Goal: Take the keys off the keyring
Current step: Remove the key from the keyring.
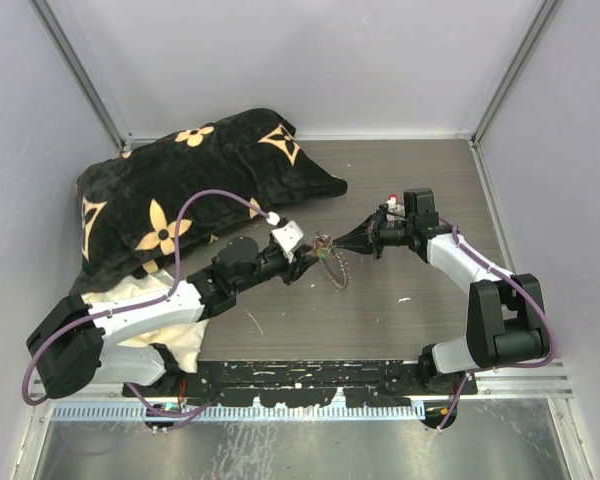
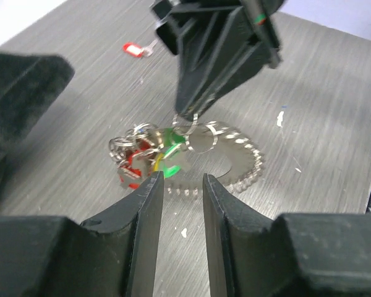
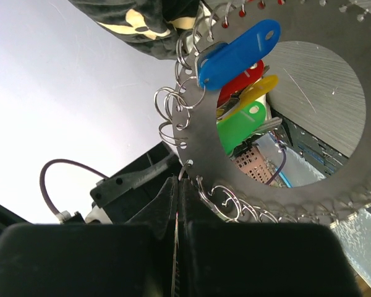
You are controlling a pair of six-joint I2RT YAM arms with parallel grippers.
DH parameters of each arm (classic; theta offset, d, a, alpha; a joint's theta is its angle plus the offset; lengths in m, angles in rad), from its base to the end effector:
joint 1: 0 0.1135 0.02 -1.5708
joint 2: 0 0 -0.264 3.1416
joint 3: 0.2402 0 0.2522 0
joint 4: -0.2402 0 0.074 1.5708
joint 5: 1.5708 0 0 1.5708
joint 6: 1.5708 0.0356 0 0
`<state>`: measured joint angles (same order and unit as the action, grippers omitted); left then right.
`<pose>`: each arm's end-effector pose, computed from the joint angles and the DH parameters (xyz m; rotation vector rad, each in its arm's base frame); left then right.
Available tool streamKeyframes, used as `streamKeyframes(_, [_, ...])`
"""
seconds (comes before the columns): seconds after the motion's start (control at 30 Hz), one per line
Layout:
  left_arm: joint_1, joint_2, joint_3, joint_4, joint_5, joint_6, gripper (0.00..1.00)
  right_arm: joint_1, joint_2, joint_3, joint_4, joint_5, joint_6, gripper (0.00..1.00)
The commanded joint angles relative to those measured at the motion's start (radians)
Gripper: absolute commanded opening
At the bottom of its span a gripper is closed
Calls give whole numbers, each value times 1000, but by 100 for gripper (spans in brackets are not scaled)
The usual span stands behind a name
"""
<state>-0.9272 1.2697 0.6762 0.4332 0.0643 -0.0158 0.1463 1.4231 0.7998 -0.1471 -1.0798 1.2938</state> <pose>0.1701 -0.2305 0.2609 0.8315 1.5851 -0.7432 0.2726 0.0719 0.2171 -0.7884 -2.3360 -1.7434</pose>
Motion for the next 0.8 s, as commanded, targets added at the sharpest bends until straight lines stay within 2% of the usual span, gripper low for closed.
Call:
streamKeyframes(0.0, [2, -66, -33, 176, 201, 253, 33, -5, -54, -4, 71, -55, 15, 1])
streamKeyframes(0.17, [2, -57, -24, 169, 259, 451, 34, -5, -59, -20, 126, -63, 5, 1])
streamKeyframes(0.37, [4, 9, 1, 202, 263, 567, 33, -5, -66, -31, 214, -101, -17, 1])
streamKeyframes(0.5, [9, 58, 12, 216, 243, 600, 23, -5, -72, -38, 244, -123, -31, 1])
streamKeyframes(0.77, [9, 92, -20, 379, 181, 587, 23, -4, -71, -53, 270, -142, -21, 1])
